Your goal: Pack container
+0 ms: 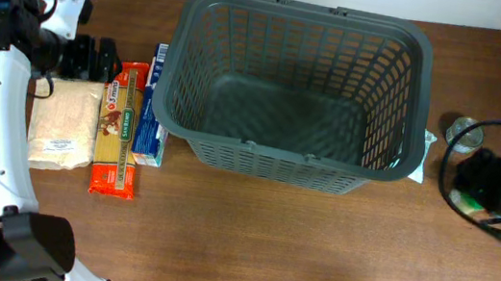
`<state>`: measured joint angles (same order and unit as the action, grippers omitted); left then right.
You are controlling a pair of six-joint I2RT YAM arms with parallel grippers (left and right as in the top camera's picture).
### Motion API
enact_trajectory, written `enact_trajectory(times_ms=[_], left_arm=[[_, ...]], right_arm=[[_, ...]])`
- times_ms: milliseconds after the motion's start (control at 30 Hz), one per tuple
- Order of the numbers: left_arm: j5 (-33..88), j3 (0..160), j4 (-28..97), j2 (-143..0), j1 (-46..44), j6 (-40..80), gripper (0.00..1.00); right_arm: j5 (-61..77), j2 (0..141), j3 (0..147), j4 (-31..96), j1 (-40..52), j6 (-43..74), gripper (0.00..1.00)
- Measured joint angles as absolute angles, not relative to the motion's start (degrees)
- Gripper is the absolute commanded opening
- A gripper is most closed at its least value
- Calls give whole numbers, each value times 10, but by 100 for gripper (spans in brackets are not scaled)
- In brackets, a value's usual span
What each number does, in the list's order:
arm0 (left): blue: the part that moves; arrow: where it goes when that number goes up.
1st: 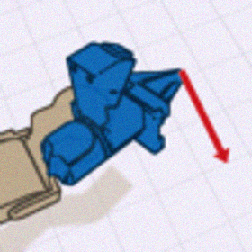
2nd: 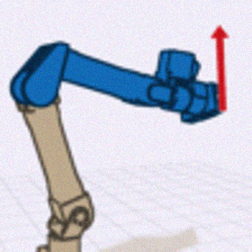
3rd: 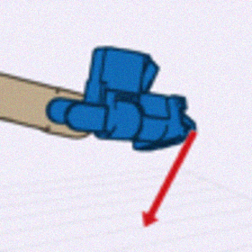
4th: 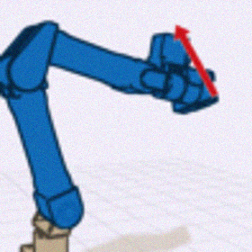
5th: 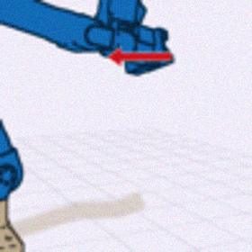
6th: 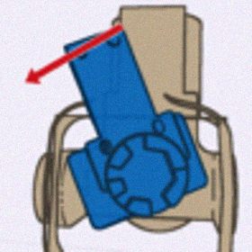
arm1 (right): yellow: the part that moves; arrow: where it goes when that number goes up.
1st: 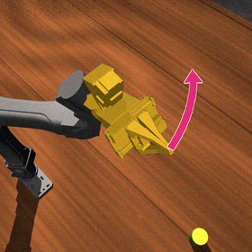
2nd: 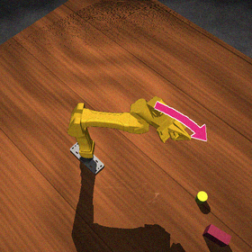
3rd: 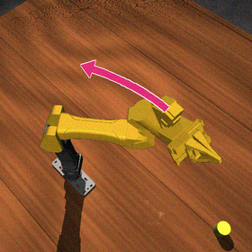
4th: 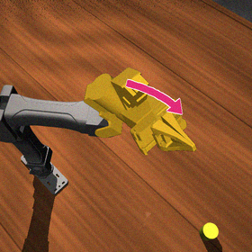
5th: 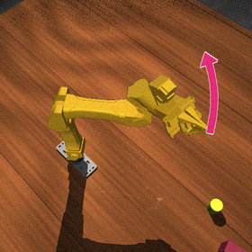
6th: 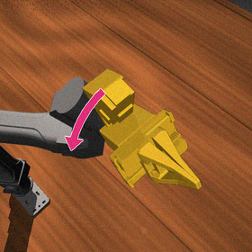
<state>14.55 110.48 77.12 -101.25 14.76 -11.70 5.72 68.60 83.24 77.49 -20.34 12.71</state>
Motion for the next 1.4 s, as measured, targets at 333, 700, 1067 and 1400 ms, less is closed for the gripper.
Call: enact_trajectory(times_ms=[333,700,1067,1400], left_arm=[[165,1087,766,-1013,161,-117,99],[168,1087,765,-1013,161,-117,99],[168,1087,764,-1013,161,-117,99],[168,1087,760,-1013,161,-117,99]], right_arm=[[154,739,791,785,-211,86,54],[170,743,788,847,-211,72,20],[266,743,788,933,-211,-3,15],[332,704,788,926,-168,-34,21]])
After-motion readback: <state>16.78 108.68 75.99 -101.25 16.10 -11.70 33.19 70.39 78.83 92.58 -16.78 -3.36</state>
